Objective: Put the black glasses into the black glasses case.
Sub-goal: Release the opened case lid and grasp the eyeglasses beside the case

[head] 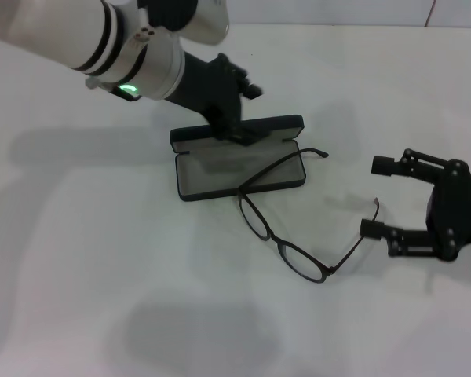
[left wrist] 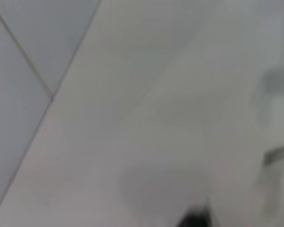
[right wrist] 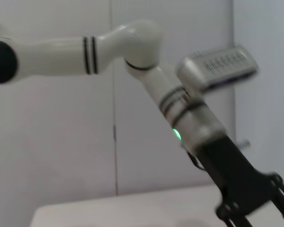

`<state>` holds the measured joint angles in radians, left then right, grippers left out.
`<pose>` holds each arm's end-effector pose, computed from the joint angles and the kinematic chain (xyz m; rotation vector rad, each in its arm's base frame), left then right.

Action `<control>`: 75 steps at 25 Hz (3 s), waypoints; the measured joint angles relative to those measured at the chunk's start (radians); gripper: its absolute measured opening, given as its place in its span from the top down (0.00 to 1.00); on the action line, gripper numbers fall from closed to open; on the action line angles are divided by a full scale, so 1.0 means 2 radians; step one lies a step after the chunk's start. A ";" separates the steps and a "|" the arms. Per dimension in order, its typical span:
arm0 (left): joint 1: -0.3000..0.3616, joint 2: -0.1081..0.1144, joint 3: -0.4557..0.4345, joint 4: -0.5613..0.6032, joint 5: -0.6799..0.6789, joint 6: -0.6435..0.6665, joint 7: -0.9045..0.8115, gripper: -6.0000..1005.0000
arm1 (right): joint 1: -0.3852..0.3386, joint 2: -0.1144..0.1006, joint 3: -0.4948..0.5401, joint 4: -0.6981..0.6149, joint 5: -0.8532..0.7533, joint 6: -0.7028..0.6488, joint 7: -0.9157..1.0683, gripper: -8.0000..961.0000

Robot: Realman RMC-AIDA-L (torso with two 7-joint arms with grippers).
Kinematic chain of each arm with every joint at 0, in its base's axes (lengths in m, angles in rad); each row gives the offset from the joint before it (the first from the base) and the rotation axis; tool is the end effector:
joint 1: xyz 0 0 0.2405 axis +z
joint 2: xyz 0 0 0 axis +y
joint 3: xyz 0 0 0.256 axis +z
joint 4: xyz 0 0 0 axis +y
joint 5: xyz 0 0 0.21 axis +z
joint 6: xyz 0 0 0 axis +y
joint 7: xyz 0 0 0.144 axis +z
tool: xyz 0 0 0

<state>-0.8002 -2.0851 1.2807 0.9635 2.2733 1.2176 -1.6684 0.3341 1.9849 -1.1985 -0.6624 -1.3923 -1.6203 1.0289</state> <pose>-0.1372 0.4086 -0.0389 -2.8485 0.0965 0.1249 0.2549 0.2859 0.0070 -2.7088 0.1411 0.9732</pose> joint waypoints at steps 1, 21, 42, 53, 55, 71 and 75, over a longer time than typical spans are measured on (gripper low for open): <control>0.004 0.000 -0.004 0.001 -0.019 0.004 0.006 0.48 | -0.001 0.000 0.001 -0.015 -0.007 0.008 0.020 0.13; 0.137 -0.002 -0.117 -0.113 -0.450 0.029 0.211 0.37 | 0.188 0.018 -0.175 -0.335 -0.416 0.088 0.714 0.13; 0.168 -0.002 -0.145 -0.264 -0.631 0.027 0.393 0.36 | 0.235 0.021 -0.292 -0.311 -0.472 0.122 0.827 0.34; 0.165 -0.003 -0.142 -0.282 -0.632 0.030 0.410 0.36 | 0.281 0.021 -0.335 -0.270 -0.479 0.138 0.872 0.34; 0.165 -0.003 -0.142 -0.282 -0.632 0.030 0.410 0.36 | 0.287 0.021 -0.342 -0.261 -0.479 0.145 0.877 0.34; 0.164 -0.004 -0.136 -0.282 -0.632 0.030 0.410 0.36 | 0.296 0.021 -0.335 -0.285 -0.474 0.132 0.897 0.34; 0.159 -0.004 -0.136 -0.282 -0.631 0.030 0.409 0.36 | 0.298 0.021 -0.345 -0.283 -0.464 0.142 0.900 0.34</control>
<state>-0.4813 -2.0931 1.0094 0.3987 1.0117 1.2778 -0.8514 0.9302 2.0277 -1.8876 -1.2279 -2.3211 -1.3356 2.8297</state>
